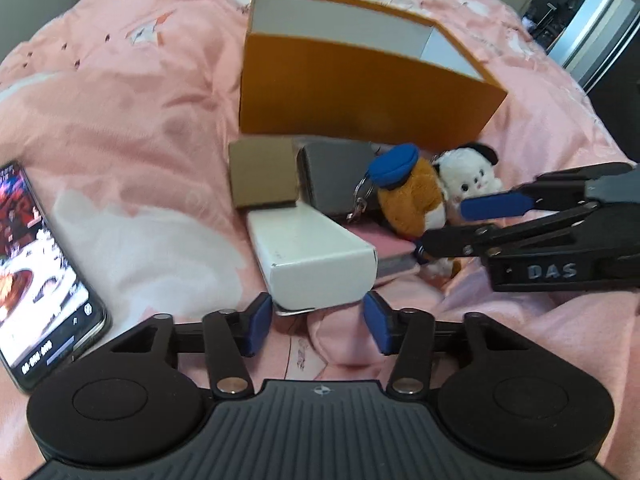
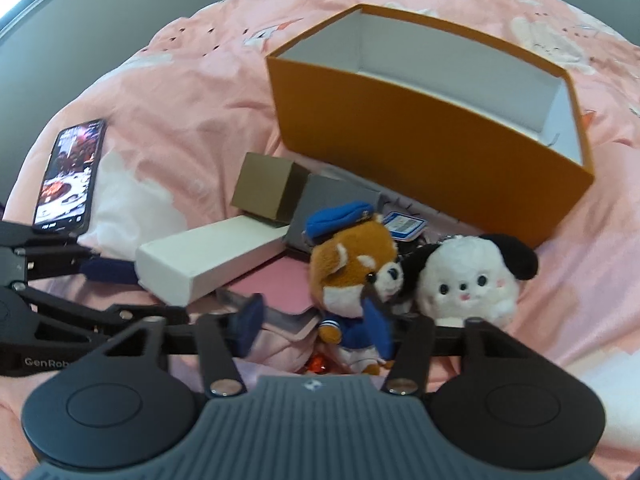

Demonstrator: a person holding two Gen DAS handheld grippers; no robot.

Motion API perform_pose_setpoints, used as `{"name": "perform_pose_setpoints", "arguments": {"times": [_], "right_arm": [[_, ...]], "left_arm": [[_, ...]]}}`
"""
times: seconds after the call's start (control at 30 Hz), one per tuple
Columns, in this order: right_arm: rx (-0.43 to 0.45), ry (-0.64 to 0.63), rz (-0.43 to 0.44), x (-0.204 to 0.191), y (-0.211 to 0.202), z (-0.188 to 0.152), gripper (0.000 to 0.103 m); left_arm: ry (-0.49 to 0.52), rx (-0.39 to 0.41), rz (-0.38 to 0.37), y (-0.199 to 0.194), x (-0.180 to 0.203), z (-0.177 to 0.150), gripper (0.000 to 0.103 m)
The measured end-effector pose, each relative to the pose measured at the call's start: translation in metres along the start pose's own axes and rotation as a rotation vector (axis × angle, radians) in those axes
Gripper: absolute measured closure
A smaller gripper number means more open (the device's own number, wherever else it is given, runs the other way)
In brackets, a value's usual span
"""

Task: Organize objects
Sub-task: 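Grasp the white glasses case with the left gripper and lift it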

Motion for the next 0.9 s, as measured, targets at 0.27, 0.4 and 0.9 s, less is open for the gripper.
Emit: {"name": "perform_pose_setpoints", "arguments": {"times": [0.27, 0.4, 0.9], "right_arm": [[0.021, -0.105, 0.086, -0.012, 0.011, 0.014, 0.074], [0.047, -0.129, 0.080, -0.014, 0.022, 0.032, 0.077], [0.060, -0.060, 0.105, -0.008, 0.084, 0.085, 0.089]], "left_arm": [[0.054, 0.126, 0.043, 0.003, 0.002, 0.035, 0.070], [0.042, 0.182, 0.031, 0.009, -0.008, 0.054, 0.071], [-0.081, 0.187, 0.067, 0.052, -0.050, 0.082, 0.066]]}}
Point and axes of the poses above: each gripper's, at about its wrist camera, not at the fingertips, and y roughly the way its jaws point, x to its right, z to its top, the point moved 1 cm from there along y, roughly the way its jaws point, and after that the axes turned 6 degrees about -z, right-handed, at the moved point
